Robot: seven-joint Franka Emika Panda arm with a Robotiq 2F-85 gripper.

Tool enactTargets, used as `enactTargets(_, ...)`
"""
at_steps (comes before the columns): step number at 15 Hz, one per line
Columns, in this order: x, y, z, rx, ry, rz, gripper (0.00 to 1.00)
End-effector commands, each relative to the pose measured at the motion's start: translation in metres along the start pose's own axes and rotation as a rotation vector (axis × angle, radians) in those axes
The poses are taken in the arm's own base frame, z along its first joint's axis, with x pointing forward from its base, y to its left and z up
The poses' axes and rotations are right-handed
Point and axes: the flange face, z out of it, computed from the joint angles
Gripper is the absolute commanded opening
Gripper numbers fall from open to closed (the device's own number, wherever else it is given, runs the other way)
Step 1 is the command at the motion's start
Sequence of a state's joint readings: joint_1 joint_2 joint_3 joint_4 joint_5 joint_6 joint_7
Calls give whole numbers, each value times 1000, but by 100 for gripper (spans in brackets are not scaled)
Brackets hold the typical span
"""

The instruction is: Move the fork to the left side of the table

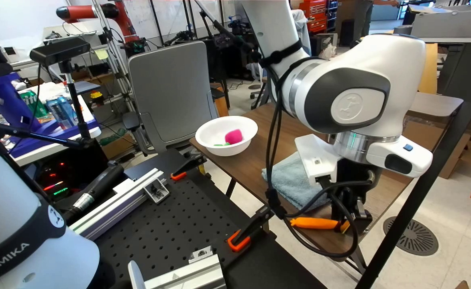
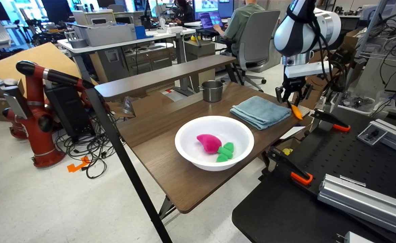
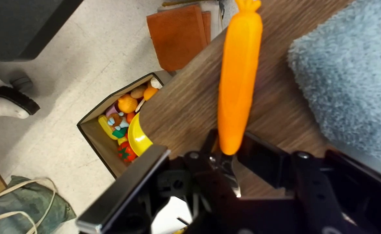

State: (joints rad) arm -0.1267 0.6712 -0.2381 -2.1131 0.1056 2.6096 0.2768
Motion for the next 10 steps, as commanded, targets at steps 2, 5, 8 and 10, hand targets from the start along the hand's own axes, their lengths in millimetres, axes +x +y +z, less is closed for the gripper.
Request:
enactTargets(2,3,-1,2,-7,1,-3,5)
enactTargets(5,2,2,-4,6,-5,1,3)
enactTargets(8,-1,4,-20,28,2,1,0)
enactTargets(10,-1,4,-34,45,21,1,0)
